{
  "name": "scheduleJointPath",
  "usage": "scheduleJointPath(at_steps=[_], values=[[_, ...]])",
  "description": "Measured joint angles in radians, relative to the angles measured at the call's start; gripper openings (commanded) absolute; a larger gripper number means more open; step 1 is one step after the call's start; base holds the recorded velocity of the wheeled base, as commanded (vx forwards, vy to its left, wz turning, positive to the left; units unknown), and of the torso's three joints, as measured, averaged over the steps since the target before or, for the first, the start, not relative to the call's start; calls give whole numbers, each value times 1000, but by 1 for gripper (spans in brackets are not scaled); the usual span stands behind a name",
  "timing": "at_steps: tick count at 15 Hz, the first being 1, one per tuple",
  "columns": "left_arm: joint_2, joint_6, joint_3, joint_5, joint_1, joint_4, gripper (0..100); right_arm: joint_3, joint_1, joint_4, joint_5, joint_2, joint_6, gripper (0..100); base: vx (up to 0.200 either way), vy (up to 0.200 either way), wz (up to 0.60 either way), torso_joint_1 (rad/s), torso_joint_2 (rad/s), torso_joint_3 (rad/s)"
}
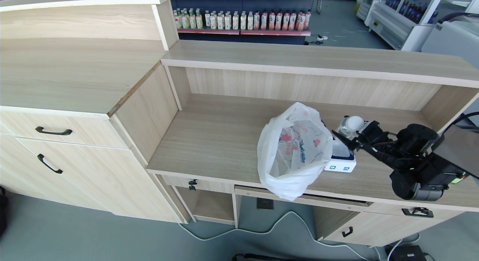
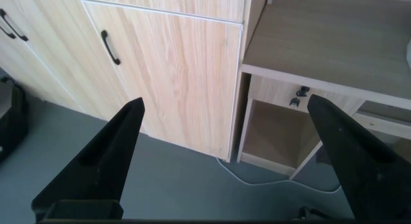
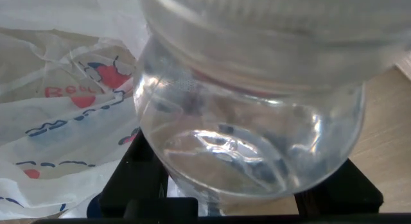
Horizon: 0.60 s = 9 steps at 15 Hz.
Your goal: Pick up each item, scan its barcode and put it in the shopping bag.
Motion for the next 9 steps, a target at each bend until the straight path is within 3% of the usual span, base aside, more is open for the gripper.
scheduleJointPath(at_steps=[9], values=[[0,0,0,0,0,0,100,-30,4,-4,66,36,6,0,0,0,0,0,0,0]])
